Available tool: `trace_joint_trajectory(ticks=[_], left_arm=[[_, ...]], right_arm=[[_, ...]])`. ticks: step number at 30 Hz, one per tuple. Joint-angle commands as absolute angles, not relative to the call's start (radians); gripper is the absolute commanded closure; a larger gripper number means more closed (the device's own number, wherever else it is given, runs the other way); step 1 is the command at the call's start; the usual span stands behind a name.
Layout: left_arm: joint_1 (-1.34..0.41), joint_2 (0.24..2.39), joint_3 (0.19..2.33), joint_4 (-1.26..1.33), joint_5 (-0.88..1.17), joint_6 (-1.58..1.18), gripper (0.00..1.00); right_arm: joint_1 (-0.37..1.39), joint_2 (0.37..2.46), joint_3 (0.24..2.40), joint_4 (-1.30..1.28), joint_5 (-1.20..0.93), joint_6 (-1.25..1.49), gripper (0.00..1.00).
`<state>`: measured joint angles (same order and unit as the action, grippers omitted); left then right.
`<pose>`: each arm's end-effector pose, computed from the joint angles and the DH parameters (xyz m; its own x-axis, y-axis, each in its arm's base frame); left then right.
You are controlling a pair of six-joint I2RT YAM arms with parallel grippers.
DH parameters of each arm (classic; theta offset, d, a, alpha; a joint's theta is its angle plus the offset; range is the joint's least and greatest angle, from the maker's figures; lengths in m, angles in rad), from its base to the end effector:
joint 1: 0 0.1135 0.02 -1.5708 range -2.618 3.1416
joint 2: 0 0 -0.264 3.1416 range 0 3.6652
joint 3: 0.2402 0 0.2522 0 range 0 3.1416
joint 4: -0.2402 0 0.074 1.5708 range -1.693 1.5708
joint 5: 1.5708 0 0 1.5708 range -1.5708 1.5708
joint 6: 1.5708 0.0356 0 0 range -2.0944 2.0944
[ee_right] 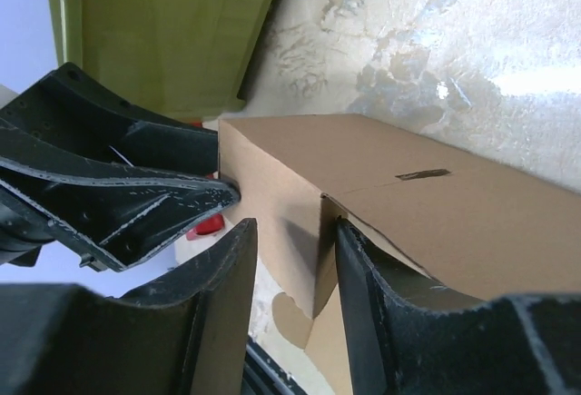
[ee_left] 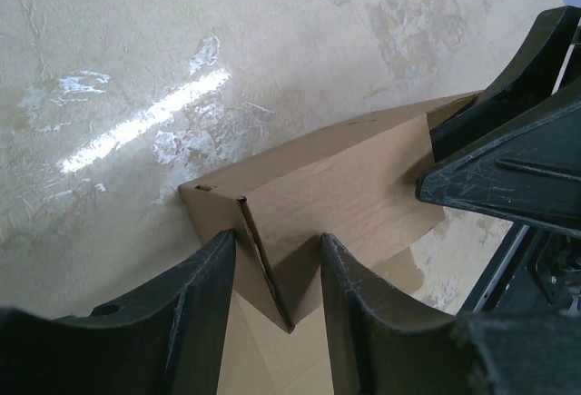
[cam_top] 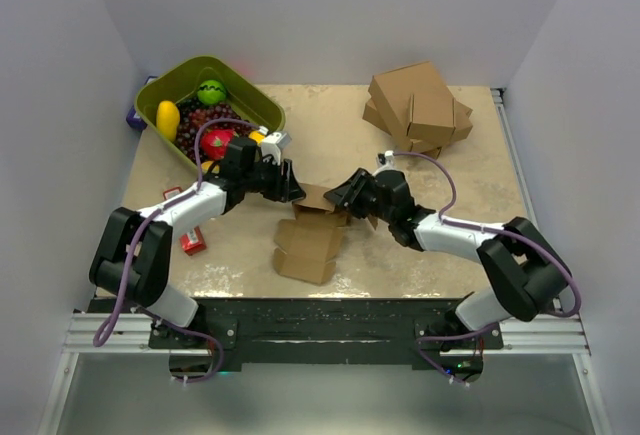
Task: Fold the paper box
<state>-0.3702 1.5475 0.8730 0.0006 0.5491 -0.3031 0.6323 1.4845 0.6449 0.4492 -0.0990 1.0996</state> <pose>0.2955 -0.1346 0.2062 -0.7608 0.0222 -0.6486 0.4838 0.6855 -0.5441 0.2453 0.1841 0.1926 -0.7291 0.5650 -0.3863 -0.0269 0.5403 0.8411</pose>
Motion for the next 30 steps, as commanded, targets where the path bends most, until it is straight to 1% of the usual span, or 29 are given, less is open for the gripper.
trace_joint_trajectory(ticks=[1, 4, 5, 11, 12, 16, 17, 20, 21, 22, 24, 25, 27, 28, 29, 30], left_arm=[[-0.364, 1.555, 0.881, 0.04, 0.587, -0.318, 0.55], [-0.364, 1.555, 0.879, 0.044, 0.597, -0.322, 0.55], [-0.364, 1.555, 0.877, 0.048, 0.597, -0.324, 0.55], [-0.364, 1.555, 0.874, 0.051, 0.603, -0.325, 0.55], [-0.364, 1.555, 0.874, 0.051, 0.603, -0.324, 0.55], [-0.364, 1.554, 0.874, 0.054, 0.603, -0.325, 0.55], [-0.364, 1.555, 0.874, 0.052, 0.603, -0.325, 0.55], [-0.364, 1.563, 0.876, 0.052, 0.598, -0.327, 0.55], [-0.364, 1.563, 0.877, 0.054, 0.598, -0.328, 0.55], [-0.364, 1.562, 0.876, 0.057, 0.6, -0.33, 0.55], [-0.364, 1.557, 0.876, 0.064, 0.598, -0.331, 0.55], [-0.364, 1.554, 0.877, 0.066, 0.6, -0.33, 0.54], [-0.364, 1.551, 0.871, 0.08, 0.607, -0.334, 0.51], [-0.364, 1.549, 0.87, 0.086, 0.612, -0.337, 0.47], [-0.364, 1.546, 0.874, 0.09, 0.614, -0.337, 0.35], [-0.364, 1.542, 0.876, 0.091, 0.609, -0.336, 0.3]], right_arm=[[0.629, 1.505, 0.643, 0.561, -0.118, 1.14, 0.59], [0.627, 1.511, 0.643, 0.566, -0.114, 1.14, 0.62], [0.627, 1.512, 0.641, 0.566, -0.11, 1.14, 0.66], [0.627, 1.534, 0.641, 0.581, -0.112, 1.143, 0.82], [0.627, 1.539, 0.64, 0.586, -0.112, 1.143, 0.85], [0.627, 1.548, 0.635, 0.595, -0.114, 1.144, 0.87], [0.627, 1.546, 0.635, 0.594, -0.112, 1.135, 0.85], [0.629, 1.528, 0.64, 0.562, -0.089, 1.097, 0.75], [0.627, 1.51, 0.643, 0.533, -0.083, 1.086, 0.69], [0.627, 1.497, 0.647, 0.514, -0.075, 1.056, 0.59], [0.627, 1.459, 0.652, 0.457, -0.051, 1.029, 0.51], [0.627, 1.445, 0.65, 0.44, -0.043, 1.007, 0.43], [0.627, 1.415, 0.65, 0.388, -0.025, 0.982, 0.34], [0.627, 1.385, 0.65, 0.373, -0.018, 0.959, 0.31], [0.629, 1.368, 0.652, 0.356, -0.015, 0.947, 0.27], [0.627, 1.353, 0.656, 0.313, -0.011, 0.933, 0.26]])
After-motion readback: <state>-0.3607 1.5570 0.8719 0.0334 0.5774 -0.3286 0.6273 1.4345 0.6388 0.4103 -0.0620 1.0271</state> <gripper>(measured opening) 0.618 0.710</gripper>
